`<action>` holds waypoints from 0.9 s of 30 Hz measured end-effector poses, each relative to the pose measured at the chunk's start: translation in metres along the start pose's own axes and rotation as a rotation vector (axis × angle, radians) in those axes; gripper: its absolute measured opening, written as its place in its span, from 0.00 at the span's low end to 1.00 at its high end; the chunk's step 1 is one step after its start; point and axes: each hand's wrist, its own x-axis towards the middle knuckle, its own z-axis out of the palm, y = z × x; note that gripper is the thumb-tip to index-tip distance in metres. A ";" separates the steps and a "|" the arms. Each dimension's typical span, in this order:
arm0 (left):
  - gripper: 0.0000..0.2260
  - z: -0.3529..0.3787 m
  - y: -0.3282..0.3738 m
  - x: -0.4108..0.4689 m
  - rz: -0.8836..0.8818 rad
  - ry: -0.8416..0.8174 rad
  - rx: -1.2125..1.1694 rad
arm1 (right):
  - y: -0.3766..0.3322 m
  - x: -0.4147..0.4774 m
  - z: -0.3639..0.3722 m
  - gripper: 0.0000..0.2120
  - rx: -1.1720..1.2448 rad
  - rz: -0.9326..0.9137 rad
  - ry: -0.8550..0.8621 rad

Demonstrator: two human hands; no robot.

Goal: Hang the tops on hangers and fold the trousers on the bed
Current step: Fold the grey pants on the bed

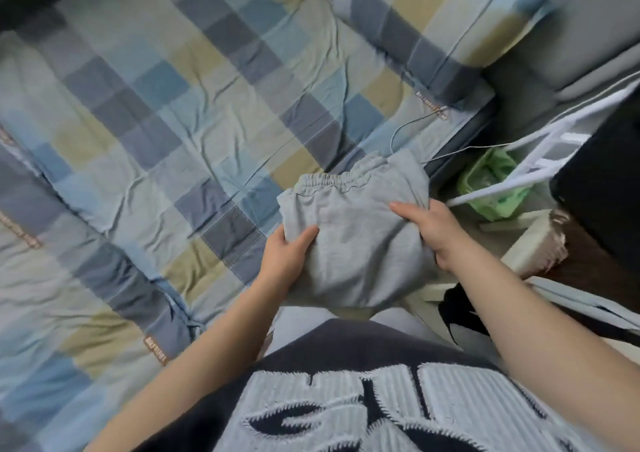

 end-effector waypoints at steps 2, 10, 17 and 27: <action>0.17 0.010 0.026 -0.010 0.070 -0.076 0.047 | -0.007 -0.029 -0.021 0.08 0.088 -0.054 0.053; 0.06 0.101 0.109 -0.068 0.441 -0.379 0.221 | 0.016 -0.137 -0.126 0.23 0.387 -0.210 0.387; 0.07 0.224 0.101 -0.170 0.647 -0.614 0.297 | 0.085 -0.249 -0.232 0.17 0.568 -0.367 0.584; 0.09 0.394 -0.008 -0.355 0.751 -0.892 0.358 | 0.246 -0.418 -0.381 0.18 0.716 -0.483 0.824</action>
